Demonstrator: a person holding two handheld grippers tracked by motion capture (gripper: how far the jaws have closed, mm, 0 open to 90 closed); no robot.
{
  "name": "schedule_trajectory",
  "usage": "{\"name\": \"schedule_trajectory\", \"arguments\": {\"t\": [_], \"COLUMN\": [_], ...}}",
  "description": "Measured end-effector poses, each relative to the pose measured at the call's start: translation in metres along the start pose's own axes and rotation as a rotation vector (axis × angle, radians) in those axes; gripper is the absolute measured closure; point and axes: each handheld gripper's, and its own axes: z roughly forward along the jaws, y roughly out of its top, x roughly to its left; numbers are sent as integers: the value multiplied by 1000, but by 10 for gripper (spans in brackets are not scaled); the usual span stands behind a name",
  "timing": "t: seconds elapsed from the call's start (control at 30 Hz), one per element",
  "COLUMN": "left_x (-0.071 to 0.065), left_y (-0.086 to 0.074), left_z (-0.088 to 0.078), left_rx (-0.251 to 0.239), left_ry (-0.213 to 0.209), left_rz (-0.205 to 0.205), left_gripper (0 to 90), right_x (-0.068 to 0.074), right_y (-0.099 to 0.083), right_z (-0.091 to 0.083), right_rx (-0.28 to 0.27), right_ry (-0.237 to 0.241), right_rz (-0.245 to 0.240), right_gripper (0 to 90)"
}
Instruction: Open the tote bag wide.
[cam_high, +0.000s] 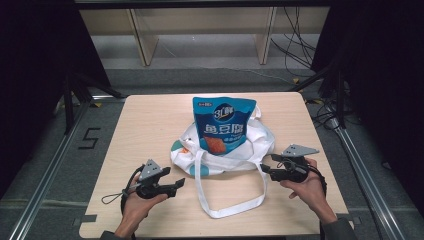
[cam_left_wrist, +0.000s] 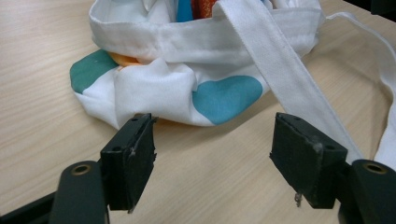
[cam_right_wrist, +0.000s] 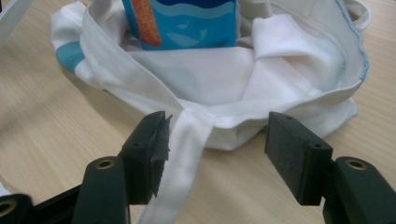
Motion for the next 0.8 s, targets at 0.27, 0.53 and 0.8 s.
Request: {"name": "schedule_trajectory", "arguments": {"t": [0.27,0.53,0.8], "left_x": [-4,-14,-31], "left_y": [-9,-17,-24], "left_z": [-5,-4,-8], "left_rx": [-12,-1,13], "left_ry": [-10,-19,-78], "left_rz": [-4,21,30], "left_gripper": [256,211,198], "right_x": [9,14,17], "right_y": [-2,-6,-13], "right_z": [3,-5,-8], "right_rx": [18,-8,5], "right_ry": [-1,11,16], "right_rz": [-15,-44,-65], "right_gripper": [391,387,381]}}
